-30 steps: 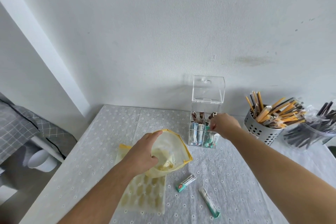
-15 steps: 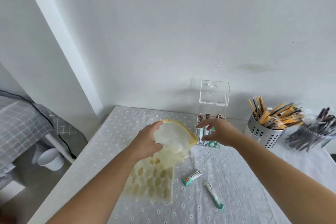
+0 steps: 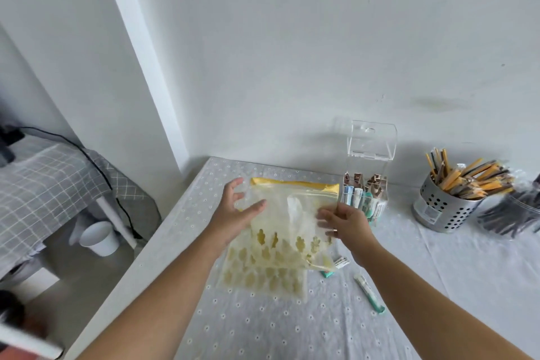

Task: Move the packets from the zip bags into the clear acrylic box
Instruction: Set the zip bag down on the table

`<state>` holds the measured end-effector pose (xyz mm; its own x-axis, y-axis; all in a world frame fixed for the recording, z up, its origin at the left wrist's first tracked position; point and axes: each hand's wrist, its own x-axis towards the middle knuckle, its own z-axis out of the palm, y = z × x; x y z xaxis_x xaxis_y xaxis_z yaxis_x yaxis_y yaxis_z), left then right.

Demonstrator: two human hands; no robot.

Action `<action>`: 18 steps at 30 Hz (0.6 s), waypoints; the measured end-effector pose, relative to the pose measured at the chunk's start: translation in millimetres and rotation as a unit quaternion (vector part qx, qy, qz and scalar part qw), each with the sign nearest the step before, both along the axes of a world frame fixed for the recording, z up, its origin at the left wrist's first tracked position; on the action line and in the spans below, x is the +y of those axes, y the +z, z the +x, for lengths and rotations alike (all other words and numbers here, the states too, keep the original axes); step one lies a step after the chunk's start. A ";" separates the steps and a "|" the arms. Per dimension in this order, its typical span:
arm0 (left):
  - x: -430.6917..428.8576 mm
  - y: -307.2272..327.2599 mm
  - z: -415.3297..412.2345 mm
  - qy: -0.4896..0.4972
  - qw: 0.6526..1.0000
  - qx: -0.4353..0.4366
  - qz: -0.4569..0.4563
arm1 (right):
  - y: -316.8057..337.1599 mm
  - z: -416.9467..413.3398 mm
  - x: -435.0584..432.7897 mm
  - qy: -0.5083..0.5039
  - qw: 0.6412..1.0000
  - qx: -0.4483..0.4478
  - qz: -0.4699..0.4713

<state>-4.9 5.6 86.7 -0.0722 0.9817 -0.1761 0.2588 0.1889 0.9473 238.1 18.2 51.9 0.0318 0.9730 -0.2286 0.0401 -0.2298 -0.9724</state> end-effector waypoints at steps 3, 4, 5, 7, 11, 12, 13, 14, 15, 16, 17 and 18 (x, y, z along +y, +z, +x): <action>-11.1 -32.4 -10.1 -0.049 0.991 0.051 -0.115 | -8.4 -16.5 -4.1 -0.015 0.998 0.051 -0.033; -13.5 -42.0 -13.1 -0.057 0.985 0.045 -0.157 | -13.0 -21.3 -4.1 -0.021 0.997 0.064 -0.047; -14.1 -53.0 -17.1 -0.056 0.979 0.028 -0.191 | -16.4 -26.6 -5.0 -0.024 0.995 0.079 -0.061; -16.6 -67.2 -22.8 -0.042 0.976 0.003 -0.212 | -23.9 -34.7 -6.5 -0.022 0.992 0.091 -0.088; -19.1 -93.0 -31.2 -0.003 0.985 0.000 -0.171 | -45.7 -47.6 -2.7 -0.040 0.990 0.055 -0.121; -19.3 -97.8 -32.9 0.010 0.988 -0.006 -0.157 | -50.0 -49.7 -1.4 -0.046 0.991 0.038 -0.122; -18.5 -104.1 -34.7 0.023 0.988 -0.008 -0.154 | -55.1 -51.8 0.3 -0.051 0.990 0.023 -0.126; -17.5 -109.0 -35.9 0.036 0.988 -0.005 -0.151 | -60.3 -53.7 2.4 -0.053 0.990 0.011 -0.132; -15.5 -116.9 -37.2 0.043 0.987 0.012 -0.152 | -64.8 -55.2 4.1 -0.055 0.989 0.003 -0.138; -13.9 -121.7 -37.5 0.044 0.987 0.035 -0.151 | -70.2 -55.8 5.8 -0.061 0.987 -0.005 -0.146; -12.4 -124.5 -36.9 0.039 0.985 0.071 -0.150 | -73.7 -56.5 6.6 -0.070 0.986 -0.012 -0.150; -10.9 -128.0 -37.0 0.028 0.982 0.112 -0.146 | -77.1 -57.1 7.6 -0.082 0.985 -0.029 -0.151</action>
<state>-41.8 -5.3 -41.3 -0.1945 0.8850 -0.4231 0.4366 0.4644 0.7706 181.0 25.8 -25.2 0.2038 0.8417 -0.5001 0.0320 -0.5162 -0.8558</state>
